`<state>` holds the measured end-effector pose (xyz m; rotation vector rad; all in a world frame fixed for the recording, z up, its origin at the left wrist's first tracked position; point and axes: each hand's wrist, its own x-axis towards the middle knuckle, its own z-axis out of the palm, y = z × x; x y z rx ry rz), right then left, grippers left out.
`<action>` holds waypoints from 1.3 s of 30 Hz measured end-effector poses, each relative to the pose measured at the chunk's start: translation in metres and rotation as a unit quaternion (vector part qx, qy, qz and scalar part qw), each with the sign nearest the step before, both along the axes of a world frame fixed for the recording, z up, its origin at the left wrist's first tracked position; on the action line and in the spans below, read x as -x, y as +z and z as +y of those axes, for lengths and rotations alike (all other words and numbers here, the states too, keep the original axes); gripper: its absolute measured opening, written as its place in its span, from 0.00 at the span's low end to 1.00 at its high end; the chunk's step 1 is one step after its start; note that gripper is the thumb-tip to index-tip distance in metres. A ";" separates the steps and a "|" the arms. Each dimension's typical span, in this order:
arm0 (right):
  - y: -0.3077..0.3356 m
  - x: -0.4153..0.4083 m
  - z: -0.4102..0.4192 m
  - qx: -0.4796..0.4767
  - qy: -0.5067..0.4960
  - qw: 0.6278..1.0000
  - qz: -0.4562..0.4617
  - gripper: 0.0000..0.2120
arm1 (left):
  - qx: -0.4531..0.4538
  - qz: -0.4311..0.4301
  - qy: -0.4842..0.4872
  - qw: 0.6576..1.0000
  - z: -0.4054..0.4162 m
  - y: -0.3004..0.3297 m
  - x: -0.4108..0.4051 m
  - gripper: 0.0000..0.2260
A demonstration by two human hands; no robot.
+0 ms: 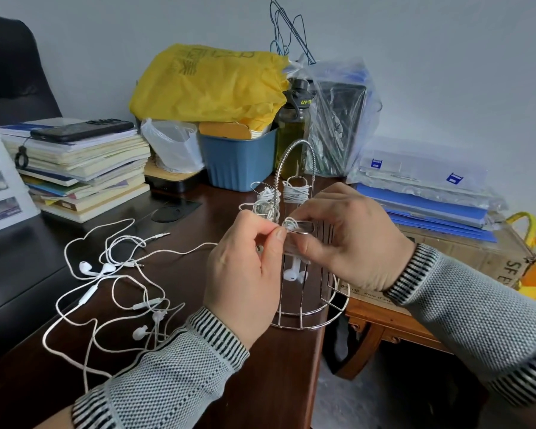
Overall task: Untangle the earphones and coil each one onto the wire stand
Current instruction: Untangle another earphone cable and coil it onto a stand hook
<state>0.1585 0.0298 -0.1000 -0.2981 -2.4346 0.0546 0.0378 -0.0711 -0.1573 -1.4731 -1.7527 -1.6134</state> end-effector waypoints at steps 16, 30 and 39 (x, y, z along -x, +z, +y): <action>-0.007 -0.015 0.020 -0.010 0.002 1.000 -0.026 0.27 | 0.005 -0.077 -0.033 0.996 -0.001 -0.001 -0.001 0.09; -0.033 -0.023 -0.023 0.385 -0.154 0.881 0.229 0.19 | 0.146 -0.433 -0.048 0.888 -0.007 0.027 -0.003 0.22; -0.031 -0.002 -0.030 0.482 -0.192 0.838 0.170 0.45 | 0.307 -0.430 -0.073 0.846 -0.012 0.046 0.001 0.31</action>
